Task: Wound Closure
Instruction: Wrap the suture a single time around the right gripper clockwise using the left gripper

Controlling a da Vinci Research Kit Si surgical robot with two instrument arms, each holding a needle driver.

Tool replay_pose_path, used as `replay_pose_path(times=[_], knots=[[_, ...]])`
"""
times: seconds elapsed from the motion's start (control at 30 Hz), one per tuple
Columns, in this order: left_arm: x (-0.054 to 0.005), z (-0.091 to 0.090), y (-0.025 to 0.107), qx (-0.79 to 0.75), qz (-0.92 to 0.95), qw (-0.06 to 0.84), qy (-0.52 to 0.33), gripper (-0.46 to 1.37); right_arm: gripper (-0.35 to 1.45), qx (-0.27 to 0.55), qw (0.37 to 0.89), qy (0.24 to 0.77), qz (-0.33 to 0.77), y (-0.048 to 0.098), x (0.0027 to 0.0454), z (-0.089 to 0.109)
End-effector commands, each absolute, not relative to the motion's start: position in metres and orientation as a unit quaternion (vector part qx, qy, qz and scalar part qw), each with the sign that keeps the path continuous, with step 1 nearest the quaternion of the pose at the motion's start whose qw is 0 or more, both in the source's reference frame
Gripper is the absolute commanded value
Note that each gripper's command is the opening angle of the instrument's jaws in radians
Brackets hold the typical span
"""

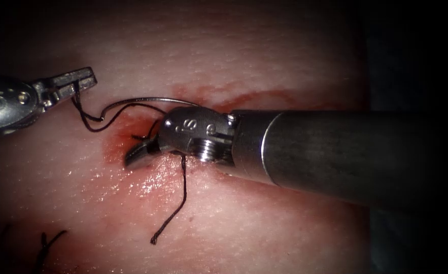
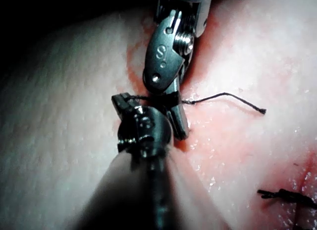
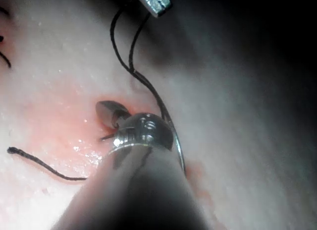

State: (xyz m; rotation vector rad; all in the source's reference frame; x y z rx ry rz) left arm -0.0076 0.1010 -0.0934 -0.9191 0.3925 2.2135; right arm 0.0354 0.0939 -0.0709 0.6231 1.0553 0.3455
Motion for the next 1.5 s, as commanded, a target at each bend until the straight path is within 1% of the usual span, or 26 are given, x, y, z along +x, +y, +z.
replay_pose_path(times=[0.03,0.23,0.37,0.73,1.0,1.1,1.23,1.5], knots=[[-0.0076,-0.0935,0.1009,-0.353,0.854,0.351,0.152,-0.35,-0.35,0.264,0.806,0.499,0.179,0.0943,0.0353,-0.0704],[-0.0076,-0.0941,0.1003,-0.349,0.849,0.366,0.152,-0.35,-0.35,0.204,0.805,0.513,0.215,0.0952,0.0352,-0.0696],[-0.0077,-0.0947,0.0998,-0.346,0.844,0.380,0.153,-0.35,-0.35,0.178,0.806,0.518,0.224,0.0952,0.0354,-0.0695],[-0.0080,-0.0955,0.0984,-0.338,0.838,0.398,0.156,-0.35,-0.35,0.127,0.800,0.534,0.244,0.0956,0.0353,-0.0697],[-0.0087,-0.0955,0.0974,-0.341,0.838,0.397,0.154,-0.35,-0.35,0.066,0.776,0.574,0.253,0.0967,0.0345,-0.0709],[-0.0093,-0.0954,0.0969,-0.344,0.838,0.396,0.151,-0.35,-0.35,0.055,0.758,0.599,0.252,0.0967,0.0344,-0.0710],[-0.0100,-0.0951,0.0961,-0.347,0.838,0.393,0.147,-0.35,-0.35,0.041,0.754,0.608,0.244,0.0967,0.0344,-0.0710],[-0.0115,-0.0933,0.0950,-0.342,0.844,0.390,0.137,-0.35,-0.35,0.022,0.721,0.645,0.254,0.0973,0.0335,-0.0714]])
